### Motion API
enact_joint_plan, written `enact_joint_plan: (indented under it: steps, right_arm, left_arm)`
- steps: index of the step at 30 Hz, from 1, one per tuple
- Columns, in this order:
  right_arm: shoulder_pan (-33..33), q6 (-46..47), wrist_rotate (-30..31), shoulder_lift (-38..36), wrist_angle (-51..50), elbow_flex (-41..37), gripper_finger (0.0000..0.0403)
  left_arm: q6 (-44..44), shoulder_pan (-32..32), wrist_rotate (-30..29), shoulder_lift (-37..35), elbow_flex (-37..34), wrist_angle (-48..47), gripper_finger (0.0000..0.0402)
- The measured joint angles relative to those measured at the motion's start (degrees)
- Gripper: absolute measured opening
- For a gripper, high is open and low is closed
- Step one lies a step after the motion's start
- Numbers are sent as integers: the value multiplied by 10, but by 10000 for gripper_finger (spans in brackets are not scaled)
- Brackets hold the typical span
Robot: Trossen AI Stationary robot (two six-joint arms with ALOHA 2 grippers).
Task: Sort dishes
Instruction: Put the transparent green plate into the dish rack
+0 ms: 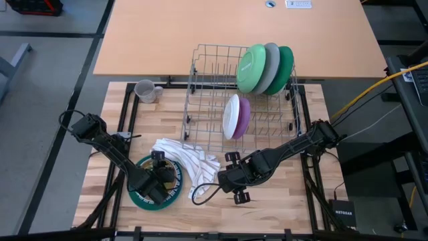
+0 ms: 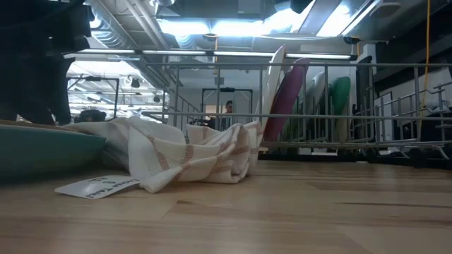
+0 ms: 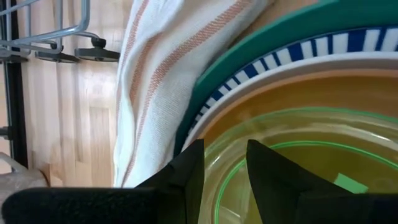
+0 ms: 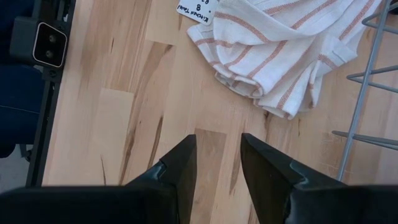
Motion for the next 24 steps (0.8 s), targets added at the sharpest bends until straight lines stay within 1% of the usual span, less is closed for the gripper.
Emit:
enact_joint_plan:
  steps: [9, 15, 24]
  right_arm:
    - [0, 0, 0, 0, 0, 0, 129]
    - [0, 0, 0, 0, 0, 0, 129]
    - [0, 0, 0, 0, 0, 0, 129]
  left_arm:
    - [26, 4, 0, 0, 0, 0, 111]
    - [27, 19, 0, 0, 0, 0, 111]
    - [50, 38, 0, 0, 0, 1, 111]
